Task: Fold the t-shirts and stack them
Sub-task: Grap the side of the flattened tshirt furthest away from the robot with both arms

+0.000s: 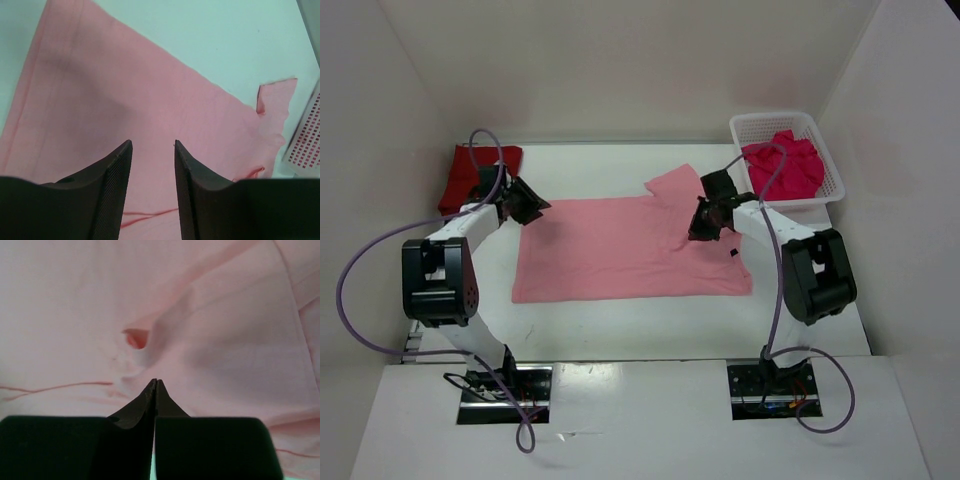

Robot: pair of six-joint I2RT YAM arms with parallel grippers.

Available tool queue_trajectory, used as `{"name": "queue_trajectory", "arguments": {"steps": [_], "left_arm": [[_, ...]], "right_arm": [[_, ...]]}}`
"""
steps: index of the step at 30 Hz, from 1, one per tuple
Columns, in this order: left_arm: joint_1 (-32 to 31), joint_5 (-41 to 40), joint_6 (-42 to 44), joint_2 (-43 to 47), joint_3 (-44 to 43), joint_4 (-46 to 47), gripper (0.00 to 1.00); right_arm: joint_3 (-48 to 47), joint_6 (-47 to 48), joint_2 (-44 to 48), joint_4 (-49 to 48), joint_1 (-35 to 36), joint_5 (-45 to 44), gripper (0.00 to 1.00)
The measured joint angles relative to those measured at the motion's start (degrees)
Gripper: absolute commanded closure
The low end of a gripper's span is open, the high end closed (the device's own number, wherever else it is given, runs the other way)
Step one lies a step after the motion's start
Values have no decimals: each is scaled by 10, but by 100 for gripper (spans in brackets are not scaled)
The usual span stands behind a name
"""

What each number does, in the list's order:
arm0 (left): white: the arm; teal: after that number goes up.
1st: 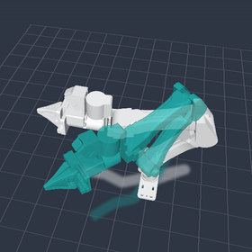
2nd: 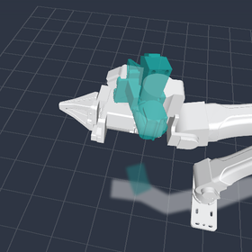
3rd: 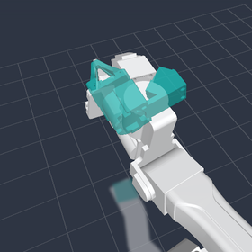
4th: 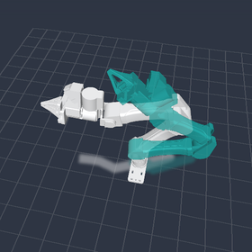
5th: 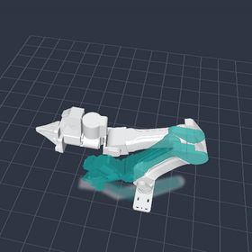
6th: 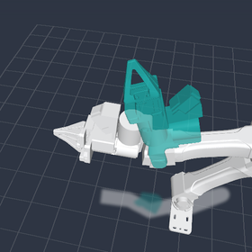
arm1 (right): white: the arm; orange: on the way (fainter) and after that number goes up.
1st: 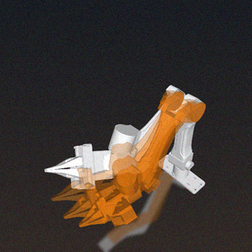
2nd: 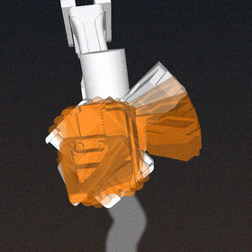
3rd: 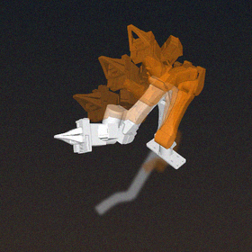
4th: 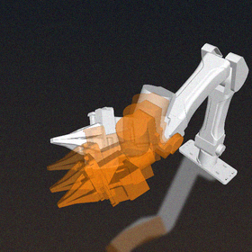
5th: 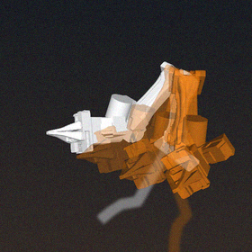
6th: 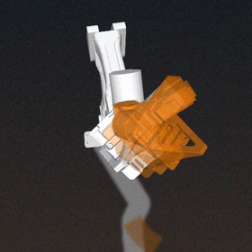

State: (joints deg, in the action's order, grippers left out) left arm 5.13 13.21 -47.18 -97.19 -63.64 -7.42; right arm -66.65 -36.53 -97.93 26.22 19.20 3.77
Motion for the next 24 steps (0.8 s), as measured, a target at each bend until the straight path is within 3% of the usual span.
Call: {"name": "queue_trajectory", "arguments": {"steps": [6,11,24], "left_arm": [[11,-19,4,-44,-49,0,50],[13,-59,13,-61,-80,1,49],[13,-135,55,-78,-103,-5,42]], "right_arm": [[-3,7,-89,2,-5,21,100],[-85,15,-143,0,-5,38,100],[-92,28,-159,8,-5,59,95]]}}
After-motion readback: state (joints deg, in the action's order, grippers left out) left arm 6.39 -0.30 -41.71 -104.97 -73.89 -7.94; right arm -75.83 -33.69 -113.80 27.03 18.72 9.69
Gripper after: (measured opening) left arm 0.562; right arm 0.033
